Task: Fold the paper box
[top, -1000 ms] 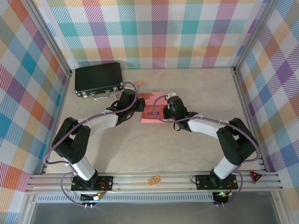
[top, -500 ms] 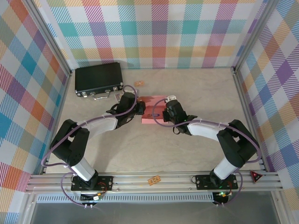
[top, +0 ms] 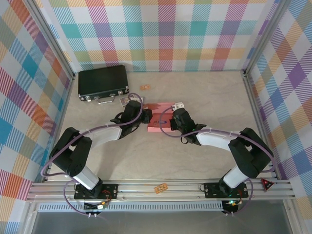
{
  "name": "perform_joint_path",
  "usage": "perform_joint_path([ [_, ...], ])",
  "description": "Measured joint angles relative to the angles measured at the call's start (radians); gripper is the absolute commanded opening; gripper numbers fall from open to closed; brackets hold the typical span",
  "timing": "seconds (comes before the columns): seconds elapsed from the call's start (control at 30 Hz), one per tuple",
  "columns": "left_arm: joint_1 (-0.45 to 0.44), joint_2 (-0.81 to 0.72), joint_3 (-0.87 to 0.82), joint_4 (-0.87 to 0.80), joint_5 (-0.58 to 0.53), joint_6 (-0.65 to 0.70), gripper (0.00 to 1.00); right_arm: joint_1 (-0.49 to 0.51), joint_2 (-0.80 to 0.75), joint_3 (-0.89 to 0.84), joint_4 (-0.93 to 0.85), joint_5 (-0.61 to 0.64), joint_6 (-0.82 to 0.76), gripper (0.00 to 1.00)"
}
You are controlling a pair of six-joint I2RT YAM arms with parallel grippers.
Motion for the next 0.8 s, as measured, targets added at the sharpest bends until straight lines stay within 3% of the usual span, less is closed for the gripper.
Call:
perform_joint_path([
  [0.8, -0.036, -0.04, -0.104, 0.088, -0.009, 0.002, 0.25, 0.072, -0.045, -0.087, 0.035, 0.064, 0.001, 0.1],
])
